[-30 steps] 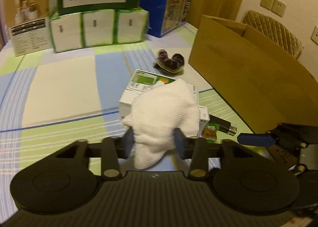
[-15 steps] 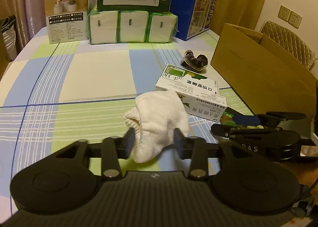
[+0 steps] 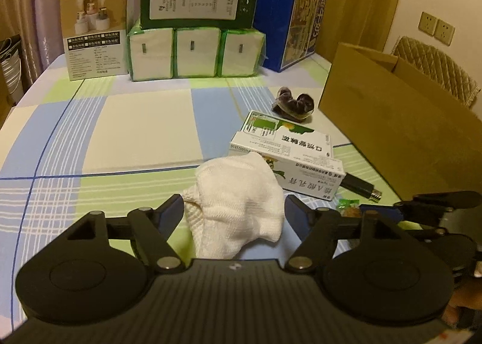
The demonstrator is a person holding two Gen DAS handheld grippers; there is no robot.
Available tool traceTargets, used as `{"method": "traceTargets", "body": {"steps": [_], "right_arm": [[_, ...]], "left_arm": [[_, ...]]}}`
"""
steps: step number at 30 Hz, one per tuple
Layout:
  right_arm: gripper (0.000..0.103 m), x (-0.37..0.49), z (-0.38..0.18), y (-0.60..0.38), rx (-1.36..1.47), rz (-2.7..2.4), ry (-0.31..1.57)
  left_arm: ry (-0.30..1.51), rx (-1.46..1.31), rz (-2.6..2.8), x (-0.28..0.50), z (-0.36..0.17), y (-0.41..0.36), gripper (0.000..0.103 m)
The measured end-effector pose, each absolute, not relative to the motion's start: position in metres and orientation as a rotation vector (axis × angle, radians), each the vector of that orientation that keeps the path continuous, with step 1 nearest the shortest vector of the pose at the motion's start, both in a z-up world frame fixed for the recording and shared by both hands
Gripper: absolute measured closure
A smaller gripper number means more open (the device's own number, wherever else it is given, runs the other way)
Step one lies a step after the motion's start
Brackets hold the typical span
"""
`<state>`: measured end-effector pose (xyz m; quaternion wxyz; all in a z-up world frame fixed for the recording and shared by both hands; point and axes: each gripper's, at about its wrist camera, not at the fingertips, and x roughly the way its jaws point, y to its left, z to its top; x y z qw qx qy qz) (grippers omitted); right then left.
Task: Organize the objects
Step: 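Grasp the white towel with left tool while right tool grasps the green candy, then carry the towel and candy over the cardboard box with both tools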
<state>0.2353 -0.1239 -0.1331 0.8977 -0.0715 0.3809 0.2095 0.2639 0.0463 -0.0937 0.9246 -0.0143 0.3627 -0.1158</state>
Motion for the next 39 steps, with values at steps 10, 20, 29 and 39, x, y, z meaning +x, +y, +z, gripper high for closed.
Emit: {"method": "traceTargets", "body": {"steps": [10, 20, 29, 39], "right_arm": [[0.070, 0.236, -0.134, -0.125, -0.125, 0.411, 0.772], [0.071, 0.240, -0.135, -0.126, -0.102, 0.384, 0.771], [0.084, 0.240, -0.135, -0.123, -0.118, 0.386, 0.774], [0.085, 0.232, -0.126, -0.127, -0.112, 0.401, 0.769]], "left_arm": [[0.797, 0.036, -0.220, 0.272, -0.113, 0.042, 0.062], [0.784, 0.017, -0.213, 0.267, -0.113, 0.044, 0.066], [0.784, 0.031, -0.199, 0.268, -0.116, 0.041, 0.058], [0.785, 0.037, -0.198, 0.260, -0.107, 0.037, 0.080]]}}
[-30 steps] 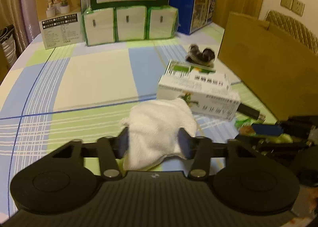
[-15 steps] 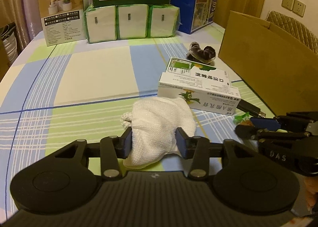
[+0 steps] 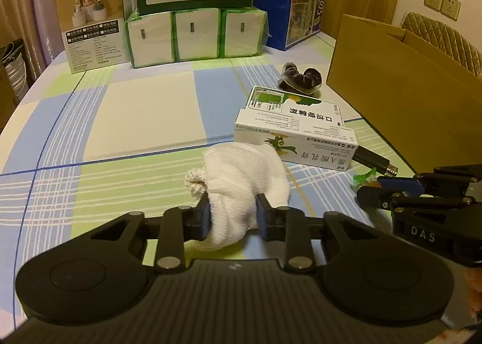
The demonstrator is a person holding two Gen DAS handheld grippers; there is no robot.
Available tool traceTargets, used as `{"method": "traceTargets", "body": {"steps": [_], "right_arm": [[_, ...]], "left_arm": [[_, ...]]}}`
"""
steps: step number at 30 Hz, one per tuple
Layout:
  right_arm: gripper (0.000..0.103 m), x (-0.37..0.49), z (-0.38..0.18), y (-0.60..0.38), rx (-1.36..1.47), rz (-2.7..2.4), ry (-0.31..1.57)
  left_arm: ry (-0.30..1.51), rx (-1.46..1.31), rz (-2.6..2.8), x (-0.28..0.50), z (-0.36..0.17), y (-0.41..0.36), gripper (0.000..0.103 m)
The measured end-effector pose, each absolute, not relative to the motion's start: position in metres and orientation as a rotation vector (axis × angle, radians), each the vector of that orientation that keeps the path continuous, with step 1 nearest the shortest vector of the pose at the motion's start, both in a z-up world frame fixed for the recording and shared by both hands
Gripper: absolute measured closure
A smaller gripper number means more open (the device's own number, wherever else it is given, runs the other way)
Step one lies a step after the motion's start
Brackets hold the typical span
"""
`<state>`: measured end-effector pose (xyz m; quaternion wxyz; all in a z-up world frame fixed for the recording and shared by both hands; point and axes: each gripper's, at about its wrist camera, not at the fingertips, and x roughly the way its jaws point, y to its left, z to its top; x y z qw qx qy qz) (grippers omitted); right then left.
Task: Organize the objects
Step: 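Carry the towel and candy over the cardboard box with both tools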
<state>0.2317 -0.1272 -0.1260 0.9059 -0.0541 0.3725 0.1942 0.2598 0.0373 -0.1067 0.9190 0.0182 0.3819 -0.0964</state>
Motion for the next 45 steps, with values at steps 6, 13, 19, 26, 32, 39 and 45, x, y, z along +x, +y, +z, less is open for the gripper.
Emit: {"method": "traceTargets", "body": {"steps": [6, 13, 19, 26, 32, 39, 45], "right_arm": [[0.085, 0.208, -0.109, -0.135, -0.109, 0.423, 0.758], [0.085, 0.171, -0.079, -0.147, -0.087, 0.438, 0.748], [0.085, 0.141, -0.044, -0.160, -0.072, 0.451, 0.712], [0.085, 0.108, -0.013, -0.176, -0.062, 0.457, 0.679], [0.084, 0.086, 0.006, -0.194, -0.052, 0.440, 0.654], [0.085, 0.074, 0.020, -0.218, -0.036, 0.406, 0.631], [0.084, 0.072, 0.027, -0.239, -0.022, 0.372, 0.619]], "left_arm": [[0.812, -0.008, -0.170, 0.243, -0.095, 0.036, 0.080], [0.817, -0.068, -0.135, 0.204, -0.067, 0.027, 0.080], [0.802, -0.123, -0.125, 0.165, -0.036, 0.017, 0.080], [0.772, -0.171, -0.139, 0.120, -0.007, 0.006, 0.080], [0.747, -0.192, -0.170, 0.093, 0.012, -0.003, 0.080], [0.724, -0.175, -0.204, 0.078, 0.029, -0.022, 0.080], [0.709, -0.162, -0.227, 0.074, 0.040, -0.038, 0.080]]}}
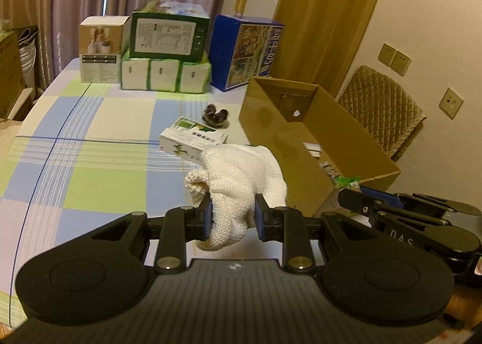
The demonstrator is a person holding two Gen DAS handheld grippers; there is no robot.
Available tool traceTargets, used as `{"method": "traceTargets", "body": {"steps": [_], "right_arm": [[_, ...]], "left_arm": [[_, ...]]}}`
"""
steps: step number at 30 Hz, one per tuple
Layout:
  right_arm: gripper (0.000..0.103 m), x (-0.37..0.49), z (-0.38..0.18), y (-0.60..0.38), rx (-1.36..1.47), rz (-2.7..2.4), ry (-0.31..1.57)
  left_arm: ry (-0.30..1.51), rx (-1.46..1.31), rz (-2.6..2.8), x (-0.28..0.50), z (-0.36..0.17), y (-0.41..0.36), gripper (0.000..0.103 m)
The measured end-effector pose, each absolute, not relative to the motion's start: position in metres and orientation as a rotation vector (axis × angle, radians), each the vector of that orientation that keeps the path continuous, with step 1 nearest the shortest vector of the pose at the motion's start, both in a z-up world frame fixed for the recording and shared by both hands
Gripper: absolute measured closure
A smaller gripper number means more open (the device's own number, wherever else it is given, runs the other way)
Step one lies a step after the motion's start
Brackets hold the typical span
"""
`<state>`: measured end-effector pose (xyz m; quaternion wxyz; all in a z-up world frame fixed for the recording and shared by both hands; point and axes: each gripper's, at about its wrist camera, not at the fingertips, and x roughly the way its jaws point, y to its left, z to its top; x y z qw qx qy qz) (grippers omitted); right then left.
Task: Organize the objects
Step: 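Carry the towel and candy over the cardboard box with both tools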
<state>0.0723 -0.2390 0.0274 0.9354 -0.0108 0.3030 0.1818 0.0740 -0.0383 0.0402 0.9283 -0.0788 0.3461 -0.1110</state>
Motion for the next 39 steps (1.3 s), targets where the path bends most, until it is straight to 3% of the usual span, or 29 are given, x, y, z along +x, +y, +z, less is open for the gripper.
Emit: {"method": "traceTargets", "body": {"steps": [23, 39], "right_arm": [[0.084, 0.096, 0.047, -0.325, 0.031, 0.229, 0.586], [0.084, 0.146, 0.037, -0.360, 0.015, 0.198, 0.618]], "left_arm": [[0.679, -0.059, -0.383, 0.106, 0.070, -0.126, 0.080], [0.696, 0.013, -0.441, 0.160, 0.063, -0.181, 0.080]]}}
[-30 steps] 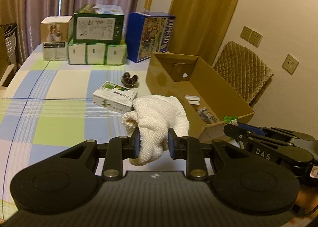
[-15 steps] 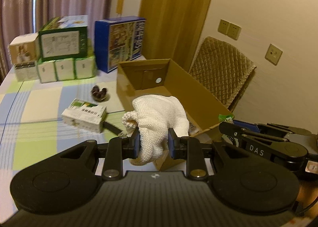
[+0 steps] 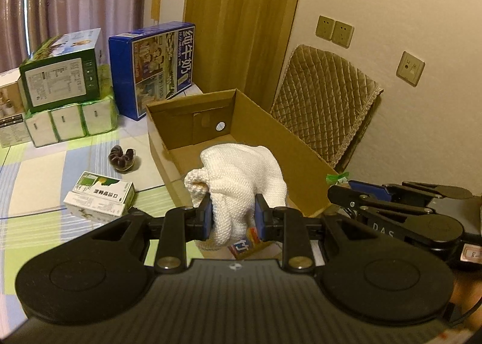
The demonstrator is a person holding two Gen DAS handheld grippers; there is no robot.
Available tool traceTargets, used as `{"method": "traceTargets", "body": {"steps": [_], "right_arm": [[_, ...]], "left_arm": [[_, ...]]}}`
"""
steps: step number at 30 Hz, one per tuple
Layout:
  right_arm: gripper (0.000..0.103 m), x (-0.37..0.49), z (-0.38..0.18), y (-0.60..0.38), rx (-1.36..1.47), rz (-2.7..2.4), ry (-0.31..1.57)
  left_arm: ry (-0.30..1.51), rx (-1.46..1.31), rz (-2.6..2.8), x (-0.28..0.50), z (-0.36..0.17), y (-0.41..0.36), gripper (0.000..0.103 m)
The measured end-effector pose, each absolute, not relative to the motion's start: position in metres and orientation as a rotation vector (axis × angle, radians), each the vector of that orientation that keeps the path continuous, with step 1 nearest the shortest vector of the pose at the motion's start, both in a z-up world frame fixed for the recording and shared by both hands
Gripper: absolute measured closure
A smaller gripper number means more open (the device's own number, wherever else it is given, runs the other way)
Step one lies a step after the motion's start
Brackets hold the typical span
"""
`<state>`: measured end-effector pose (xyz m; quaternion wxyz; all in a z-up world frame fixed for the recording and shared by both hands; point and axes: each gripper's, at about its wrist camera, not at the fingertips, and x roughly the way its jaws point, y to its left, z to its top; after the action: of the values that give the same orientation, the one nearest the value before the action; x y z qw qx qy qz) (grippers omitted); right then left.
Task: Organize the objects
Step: 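Carry the towel and candy over the cardboard box with both tools, then open both tools to drop the towel and candy into the box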
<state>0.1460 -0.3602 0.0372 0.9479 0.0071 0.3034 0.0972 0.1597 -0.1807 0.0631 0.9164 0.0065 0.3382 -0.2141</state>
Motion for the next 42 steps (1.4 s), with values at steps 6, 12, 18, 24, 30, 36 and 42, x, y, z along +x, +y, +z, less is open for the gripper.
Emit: {"method": "traceTargets", "body": {"steps": [6, 12, 18, 24, 30, 36, 42], "right_arm": [[0.084, 0.163, 0.030, -0.366, 0.021, 0.193, 0.629], [0.084, 0.176, 0.027, -0.372, 0.027, 0.182, 0.631], [0.084, 0.182, 0.027, -0.376, 0.033, 0.174, 0.632], [0.084, 0.183, 0.025, -0.374, 0.038, 0.186, 0.638], [0.084, 0.184, 0.028, -0.362, 0.040, 0.212, 0.633], [0.070, 0.198, 0.033, -0.356, 0.069, 0.262, 0.576], [0.037, 0.195, 0.038, -0.365, 0.082, 0.240, 0.564]], "left_arm": [[0.711, 0.025, -0.449, 0.176, 0.054, -0.190, 0.080], [0.714, 0.023, -0.451, 0.192, 0.046, -0.198, 0.078], [0.694, 0.000, -0.433, 0.206, 0.039, -0.196, 0.063], [0.683, -0.011, -0.382, 0.200, 0.044, -0.174, 0.057], [0.686, -0.047, -0.336, 0.190, 0.046, -0.149, 0.055], [0.686, -0.064, -0.305, 0.185, 0.046, -0.133, 0.052], [0.686, -0.064, -0.279, 0.174, 0.044, -0.116, 0.044]]}}
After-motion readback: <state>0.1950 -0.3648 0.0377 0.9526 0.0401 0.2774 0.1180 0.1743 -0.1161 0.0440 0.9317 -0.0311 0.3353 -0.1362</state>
